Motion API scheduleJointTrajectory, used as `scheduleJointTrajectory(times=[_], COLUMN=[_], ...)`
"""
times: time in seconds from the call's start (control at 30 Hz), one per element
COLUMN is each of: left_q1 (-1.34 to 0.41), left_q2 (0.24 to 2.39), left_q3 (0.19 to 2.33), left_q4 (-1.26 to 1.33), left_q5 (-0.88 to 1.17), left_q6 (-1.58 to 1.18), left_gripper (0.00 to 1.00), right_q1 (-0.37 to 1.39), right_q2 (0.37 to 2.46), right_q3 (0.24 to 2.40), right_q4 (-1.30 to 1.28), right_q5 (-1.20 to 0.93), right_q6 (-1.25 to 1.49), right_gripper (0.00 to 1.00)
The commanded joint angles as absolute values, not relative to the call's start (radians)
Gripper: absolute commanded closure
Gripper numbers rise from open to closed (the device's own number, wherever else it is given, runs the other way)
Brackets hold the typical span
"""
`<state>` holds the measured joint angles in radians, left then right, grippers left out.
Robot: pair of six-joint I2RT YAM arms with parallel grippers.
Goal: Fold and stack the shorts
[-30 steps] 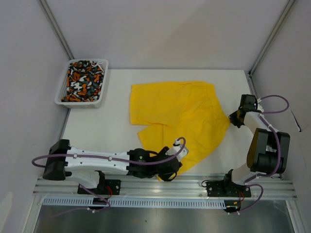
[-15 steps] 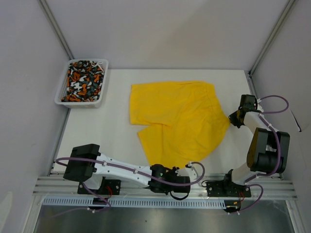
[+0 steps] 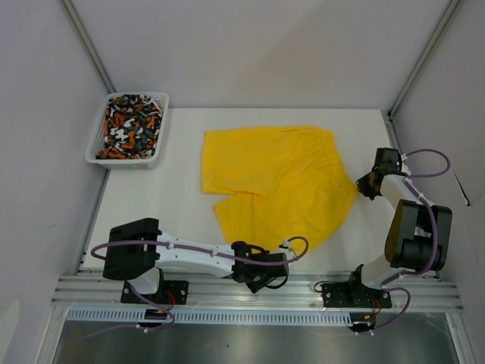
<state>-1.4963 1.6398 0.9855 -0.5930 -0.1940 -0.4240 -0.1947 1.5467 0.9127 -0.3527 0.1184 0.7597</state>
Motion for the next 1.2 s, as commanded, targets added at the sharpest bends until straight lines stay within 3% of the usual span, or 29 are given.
scheduleJointTrajectory(times=[0.0,0.3,0.87,1.17], left_q1=[-1.479,-1.44,-1.388,-1.361], left_q2=[1.637,1.684,1.612,1.666], left_q3=[0.974,0.977,0.977,0.965], left_q4=[-0.54,-0.561,-0.561,-0.529], left_q5=[-0.129,-0.204,-0.296,-0.229], left_q6=[-0.391,-0.41,-0.397,-0.359], left_gripper=[0.59,0.48,0.48,0.48], right_q1=[-0.201,-0.201,-0.215,-0.218], right_q2=[1.546,1.546,1.578,1.699], right_q3=[0.902,0.897,0.922,1.009], right_q4=[-0.322,-0.313,-0.31,-0.319], right_q5=[0.107,0.094,0.089,0.074], right_q6=[0.767,0.764,0.782,0.796], right_gripper=[1.0,1.0,1.0,1.0])
